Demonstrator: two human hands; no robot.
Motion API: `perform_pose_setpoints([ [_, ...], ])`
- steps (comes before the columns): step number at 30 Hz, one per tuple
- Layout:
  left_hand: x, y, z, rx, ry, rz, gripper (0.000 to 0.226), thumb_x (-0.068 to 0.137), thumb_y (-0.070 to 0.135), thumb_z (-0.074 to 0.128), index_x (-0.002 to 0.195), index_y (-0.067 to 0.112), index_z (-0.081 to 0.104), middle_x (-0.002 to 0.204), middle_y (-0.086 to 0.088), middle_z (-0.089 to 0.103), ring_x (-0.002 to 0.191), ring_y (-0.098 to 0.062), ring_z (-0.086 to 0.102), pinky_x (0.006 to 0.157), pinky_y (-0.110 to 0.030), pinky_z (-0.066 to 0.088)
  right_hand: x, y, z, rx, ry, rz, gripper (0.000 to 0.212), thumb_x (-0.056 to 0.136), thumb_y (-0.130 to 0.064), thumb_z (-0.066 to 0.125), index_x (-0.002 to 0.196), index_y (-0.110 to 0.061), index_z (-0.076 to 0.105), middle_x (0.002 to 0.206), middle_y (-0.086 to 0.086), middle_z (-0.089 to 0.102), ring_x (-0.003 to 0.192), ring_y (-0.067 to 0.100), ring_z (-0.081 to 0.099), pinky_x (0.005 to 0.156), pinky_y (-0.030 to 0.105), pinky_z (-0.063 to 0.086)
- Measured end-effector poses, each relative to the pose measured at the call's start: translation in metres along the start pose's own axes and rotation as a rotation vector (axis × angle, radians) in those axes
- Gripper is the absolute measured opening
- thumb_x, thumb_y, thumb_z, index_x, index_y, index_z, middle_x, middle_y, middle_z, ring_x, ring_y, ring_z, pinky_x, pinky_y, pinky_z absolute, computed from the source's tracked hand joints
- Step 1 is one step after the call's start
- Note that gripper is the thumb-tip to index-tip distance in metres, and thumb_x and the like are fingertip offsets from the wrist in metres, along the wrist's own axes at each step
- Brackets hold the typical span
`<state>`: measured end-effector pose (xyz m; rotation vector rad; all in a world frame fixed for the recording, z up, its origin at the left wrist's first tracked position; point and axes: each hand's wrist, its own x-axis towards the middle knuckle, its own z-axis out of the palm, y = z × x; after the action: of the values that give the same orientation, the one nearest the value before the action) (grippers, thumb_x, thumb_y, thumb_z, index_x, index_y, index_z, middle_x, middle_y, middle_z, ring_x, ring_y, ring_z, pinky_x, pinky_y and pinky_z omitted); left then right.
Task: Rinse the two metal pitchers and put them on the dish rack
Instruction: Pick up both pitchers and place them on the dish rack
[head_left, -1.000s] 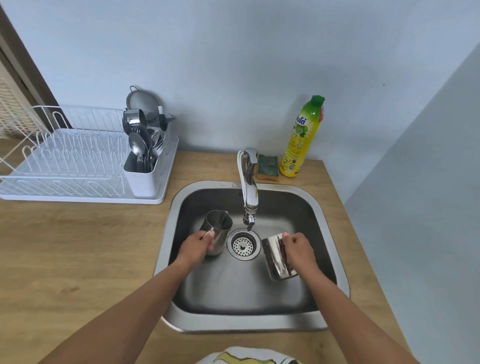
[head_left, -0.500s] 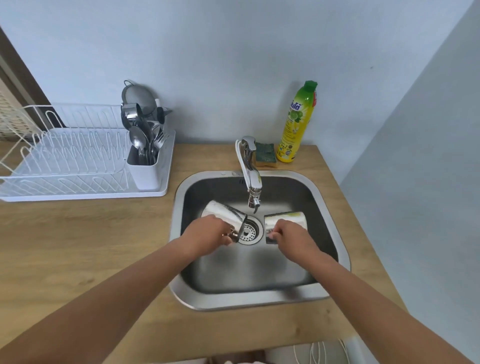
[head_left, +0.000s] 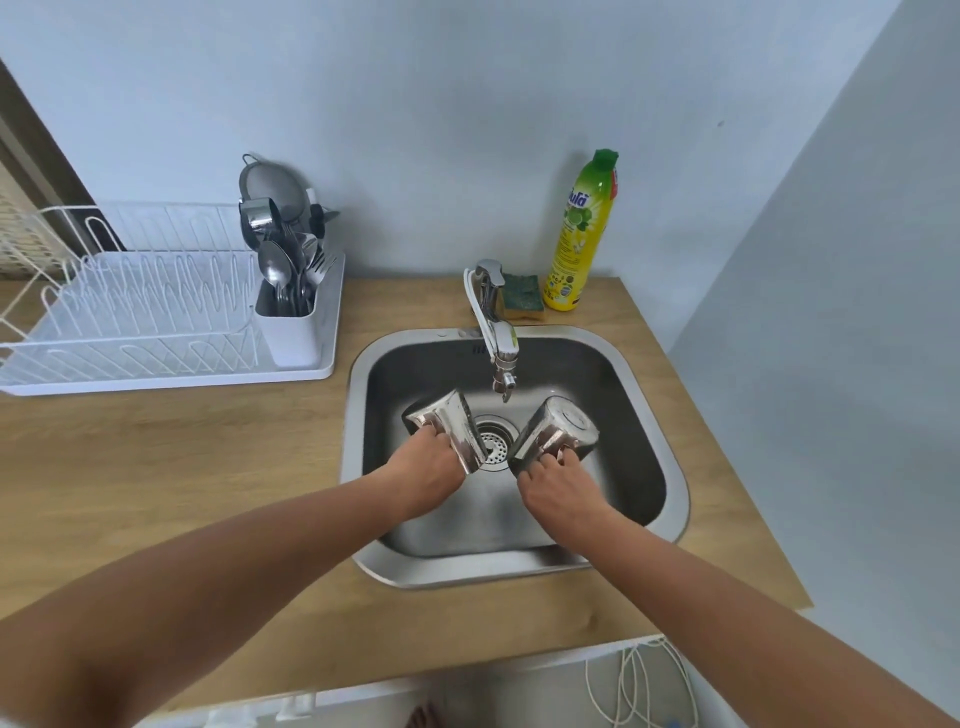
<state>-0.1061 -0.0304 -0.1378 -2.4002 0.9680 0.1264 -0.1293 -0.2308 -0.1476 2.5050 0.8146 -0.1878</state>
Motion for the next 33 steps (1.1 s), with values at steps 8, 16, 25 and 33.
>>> perform_pose_setpoints([
  [8,-0.004,0.003,-0.010,-0.143,-0.057,-0.077,0.033,0.095,0.024,0.056,0.125,0.013,0.064,0.125,-0.012,0.067,0.114,-0.032,0.060,0.098,-0.043,0.043,-0.008,0.009,-0.001,0.063,0.013,0.025,0.030,0.095,-0.011,0.051,0.125,-0.006,0.051,0.122,0.015,0.060,0.112,0.033,0.055,0.096,0.046,0.040],
  [16,-0.038,-0.008,-0.018,-1.444,0.216,-0.633,0.033,0.084,0.041,0.070,0.073,0.010,0.068,0.073,-0.006,0.065,0.070,-0.024,0.061,0.066,-0.035,0.044,-0.034,0.062,-0.005,1.516,0.235,0.746,0.020,0.095,-0.025,0.051,0.081,-0.011,0.058,0.077,0.004,0.060,0.071,0.023,0.058,0.069,0.039,0.048],
  [25,-0.106,0.007,-0.039,-2.069,0.477,-0.665,0.038,0.105,0.025,0.040,0.102,0.003,0.071,0.073,-0.010,0.052,0.076,-0.022,0.055,0.094,-0.049,0.056,-0.088,0.057,-0.024,2.481,0.398,0.540,0.031,0.097,-0.014,0.038,0.066,-0.013,0.040,0.057,0.005,0.035,0.050,0.020,0.035,0.067,0.044,0.049],
  [33,-0.177,-0.019,-0.058,-1.935,0.703,-0.737,0.029,0.102,0.021,0.050,0.093,0.011,0.076,0.068,-0.004,0.058,0.073,-0.022,0.053,0.089,-0.044,0.055,-0.090,0.032,-0.103,2.418,0.409,0.277,0.032,0.099,-0.017,0.038,0.068,-0.012,0.043,0.057,0.003,0.035,0.054,0.020,0.034,0.067,0.042,0.044],
])
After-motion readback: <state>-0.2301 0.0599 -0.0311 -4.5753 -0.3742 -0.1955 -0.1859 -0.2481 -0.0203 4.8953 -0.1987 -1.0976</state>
